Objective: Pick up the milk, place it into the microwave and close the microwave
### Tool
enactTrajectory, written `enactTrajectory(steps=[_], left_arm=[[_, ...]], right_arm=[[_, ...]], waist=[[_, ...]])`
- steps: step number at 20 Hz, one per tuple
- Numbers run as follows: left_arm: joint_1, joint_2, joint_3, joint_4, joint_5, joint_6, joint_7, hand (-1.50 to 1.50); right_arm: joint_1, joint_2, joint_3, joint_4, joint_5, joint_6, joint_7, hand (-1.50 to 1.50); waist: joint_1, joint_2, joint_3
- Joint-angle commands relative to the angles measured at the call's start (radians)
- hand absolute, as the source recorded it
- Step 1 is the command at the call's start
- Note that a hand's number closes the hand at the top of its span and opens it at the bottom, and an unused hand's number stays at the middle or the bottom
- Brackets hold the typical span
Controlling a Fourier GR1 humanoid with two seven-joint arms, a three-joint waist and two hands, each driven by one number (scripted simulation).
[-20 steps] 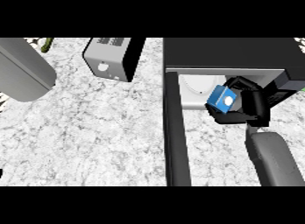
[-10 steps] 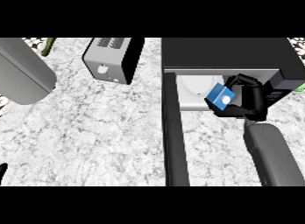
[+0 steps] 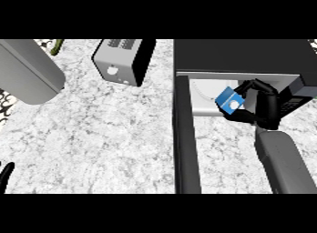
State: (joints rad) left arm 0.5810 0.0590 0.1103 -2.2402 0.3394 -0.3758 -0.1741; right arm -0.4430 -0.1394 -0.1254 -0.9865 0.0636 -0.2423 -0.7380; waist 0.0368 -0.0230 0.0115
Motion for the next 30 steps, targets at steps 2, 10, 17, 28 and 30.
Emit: enactTrajectory(steps=[2, 10, 17, 28, 30], left_arm=[[-0.032, 0.006, -0.015, 0.012, 0.005, -0.004, 0.015, -1.5], [-0.069, 0.023, -0.023, 0.025, -0.052, 0.0, 0.024, -1.5], [-0.098, 0.025, -0.034, 0.023, -0.091, 0.014, 0.033, -1.5], [-0.148, 0.03, -0.084, 0.044, -0.12, 0.001, 0.048, -1.5], [-0.141, 0.031, -0.088, 0.038, -0.128, 0.002, 0.054, -1.5]], right_arm=[[-0.205, -0.068, -0.003, 0.18, 0.066, -0.042, 0.173, 1.5], [-0.157, -0.017, -0.089, 0.147, 0.034, -0.254, 0.094, 1.5], [-0.091, -0.062, -0.08, 0.14, 0.162, -0.38, 0.002, -1.5], [-0.049, 0.023, -0.059, 0.14, 0.156, -0.298, 0.015, -1.5], [-0.074, 0.012, -0.059, 0.172, 0.147, -0.265, 0.032, -1.5]], waist=[[0.08, 0.059, -0.012], [0.117, 0.074, -0.012], [0.139, 0.083, -0.014], [0.174, 0.093, -0.011], [0.175, 0.085, -0.01]])
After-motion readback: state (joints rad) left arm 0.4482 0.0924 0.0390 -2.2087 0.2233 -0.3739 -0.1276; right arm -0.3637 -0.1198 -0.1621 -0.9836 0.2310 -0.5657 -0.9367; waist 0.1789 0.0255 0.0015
